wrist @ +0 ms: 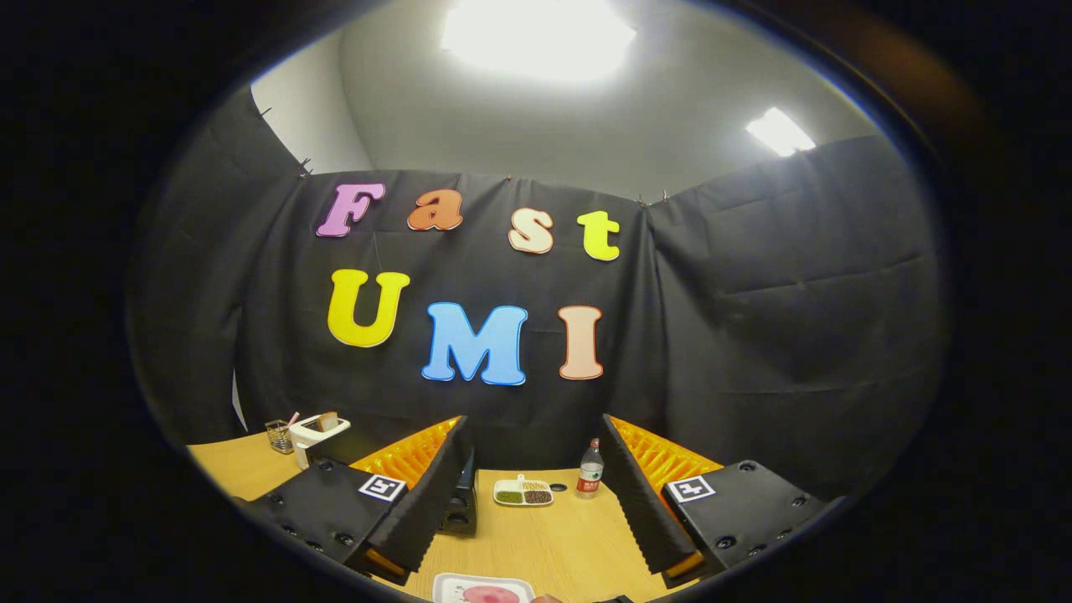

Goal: Open the toaster oven, put the food inside, and close the toaster oven door.

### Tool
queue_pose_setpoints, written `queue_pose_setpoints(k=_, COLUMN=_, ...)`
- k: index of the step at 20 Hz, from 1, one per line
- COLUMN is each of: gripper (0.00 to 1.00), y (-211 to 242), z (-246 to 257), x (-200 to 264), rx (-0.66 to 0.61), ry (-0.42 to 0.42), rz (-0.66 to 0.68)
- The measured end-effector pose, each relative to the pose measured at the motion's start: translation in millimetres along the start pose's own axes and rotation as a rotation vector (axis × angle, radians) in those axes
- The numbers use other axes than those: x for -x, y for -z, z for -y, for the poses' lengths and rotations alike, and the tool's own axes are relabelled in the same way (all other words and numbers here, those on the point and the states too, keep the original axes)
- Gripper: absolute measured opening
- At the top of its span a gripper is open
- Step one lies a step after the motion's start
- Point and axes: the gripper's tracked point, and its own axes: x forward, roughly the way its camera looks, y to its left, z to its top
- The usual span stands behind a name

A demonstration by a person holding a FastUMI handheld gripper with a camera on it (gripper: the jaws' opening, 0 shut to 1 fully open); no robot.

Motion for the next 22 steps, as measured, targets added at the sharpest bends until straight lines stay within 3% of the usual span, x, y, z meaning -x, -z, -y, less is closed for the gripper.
queue_pose_setpoints(k=8, gripper=0.97, y=-3.3, z=-30.1, x=-12.3, rx=-0.020, ry=-0.055, rz=0.010)
queue_pose_setpoints(k=14, gripper=0.97, y=-1.5, z=-75.4, x=-34.9, rx=-0.112, ry=-0.090, rz=0.031)
queue_pose_setpoints(k=22, gripper=0.97, y=31.0, z=-145.0, x=-75.8, rx=-0.147, ry=-0.150, rz=0.000)
